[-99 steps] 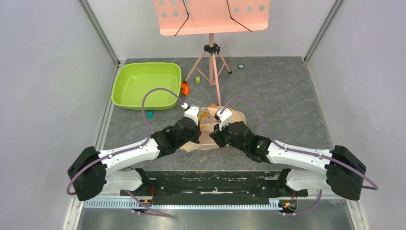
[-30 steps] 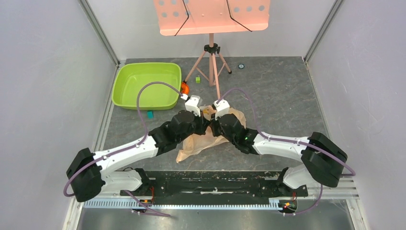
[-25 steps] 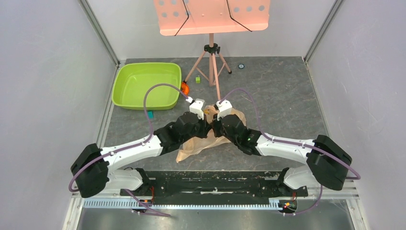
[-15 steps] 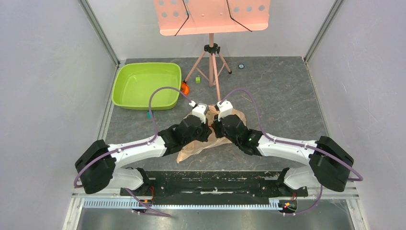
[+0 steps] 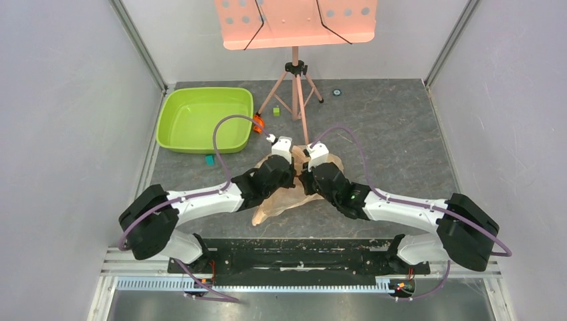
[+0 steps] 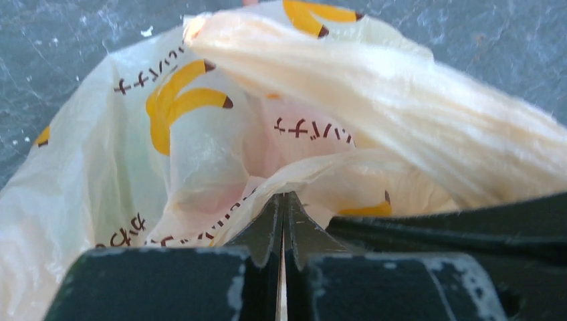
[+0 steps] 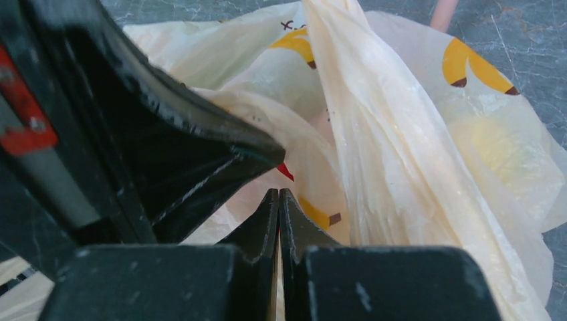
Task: Take the fake fruits out of the plastic bag
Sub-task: Adjust the plastic bag at the center of the board.
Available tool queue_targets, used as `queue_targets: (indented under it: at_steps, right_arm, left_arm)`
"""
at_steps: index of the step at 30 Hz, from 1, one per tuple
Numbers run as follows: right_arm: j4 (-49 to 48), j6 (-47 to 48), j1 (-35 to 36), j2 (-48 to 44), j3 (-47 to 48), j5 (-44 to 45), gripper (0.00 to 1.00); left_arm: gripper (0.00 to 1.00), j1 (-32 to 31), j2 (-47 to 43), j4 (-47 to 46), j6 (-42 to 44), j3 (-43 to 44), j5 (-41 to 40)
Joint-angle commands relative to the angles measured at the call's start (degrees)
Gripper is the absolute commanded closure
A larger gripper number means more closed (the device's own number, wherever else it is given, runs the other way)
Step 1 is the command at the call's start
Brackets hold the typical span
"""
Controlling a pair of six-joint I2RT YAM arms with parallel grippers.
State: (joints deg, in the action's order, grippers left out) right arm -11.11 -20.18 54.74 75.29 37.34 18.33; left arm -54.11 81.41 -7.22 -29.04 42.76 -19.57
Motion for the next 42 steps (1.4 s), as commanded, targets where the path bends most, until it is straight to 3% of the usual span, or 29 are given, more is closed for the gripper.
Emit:
queue_targets:
  at_steps: [1,16,30,42]
  right_arm:
    - [-0.2,-1.2,-0.1,-1.3,-0.7,1.3,1.0]
    - [0.5,-1.9,-0.2,-2.3,-2.2,2.0,1.0]
    - [0.0,-3.8,-0.2,-0.9,-5.6,2.9,1.0]
    - [-0.5,-5.5,-0.1,-2.3,-7.1,2.8,0.98]
  left_arm:
    - [0.98,0.9,2.6,-3.8,2.4,4.8,-3.4]
    - [0.98,1.0,10.9,3.5,2.3,7.5,2.8]
    - [0.98,-3.0,6.2,5.7,2.2,4.3,6.9]
    - [0.98,-9.7,3.7,8.9,0.1,1.6,2.9]
